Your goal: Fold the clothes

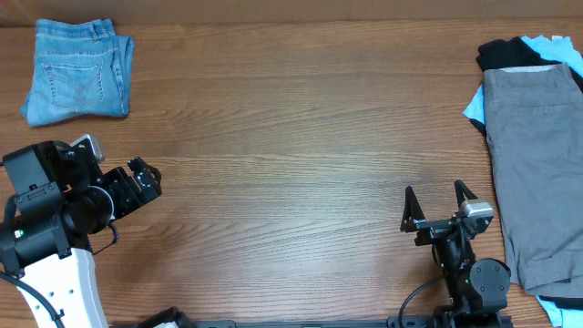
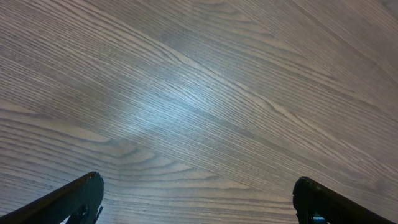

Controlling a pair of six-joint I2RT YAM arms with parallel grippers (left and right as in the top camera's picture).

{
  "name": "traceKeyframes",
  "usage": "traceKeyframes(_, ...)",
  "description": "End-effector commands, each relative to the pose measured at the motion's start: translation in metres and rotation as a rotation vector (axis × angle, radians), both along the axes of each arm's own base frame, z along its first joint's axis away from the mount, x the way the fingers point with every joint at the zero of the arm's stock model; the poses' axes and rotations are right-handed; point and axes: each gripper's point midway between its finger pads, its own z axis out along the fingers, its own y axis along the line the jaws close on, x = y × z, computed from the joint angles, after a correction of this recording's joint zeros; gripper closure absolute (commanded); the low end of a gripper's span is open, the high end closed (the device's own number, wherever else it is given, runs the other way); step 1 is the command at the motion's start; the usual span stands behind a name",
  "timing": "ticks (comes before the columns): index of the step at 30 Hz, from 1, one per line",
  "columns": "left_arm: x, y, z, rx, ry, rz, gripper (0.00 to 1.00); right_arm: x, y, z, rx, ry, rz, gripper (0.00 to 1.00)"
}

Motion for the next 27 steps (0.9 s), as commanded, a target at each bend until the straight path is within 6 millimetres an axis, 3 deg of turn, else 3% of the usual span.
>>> traceKeyframes(1, -0.005, -0.002, 0.006, 0.016, -0.023, 0.004, 0.00, 0.000, -0.001, -0.001, -0.003, -0.006, -0.005, 0.00)
traceKeyframes(8, -0.009, -0.006, 0.012, 0.020, -0.042, -0.003, 0.00, 0.000, -0.001, -0.001, -0.003, -0.006, -0.005, 0.00)
traceKeyframes(18, -0.039, -0.071, 0.056, 0.181, -0.378, -0.254, 0.00, 0.000, -0.001, -0.001, -0.003, -0.006, -0.005, 0.00)
traceKeyframes(23, -0.065, -0.081, 0.038, 0.191, -0.470, -0.287, 0.00, 0.000, -0.001, -0.001, -0.003, -0.006, -0.005, 0.00)
traceKeyframes(27, -0.068, -0.081, 0.023, 0.189, -0.459, -0.288, 0.00, 0.000, -0.001, -0.001, -0.003, -0.006, -0.005, 0.00)
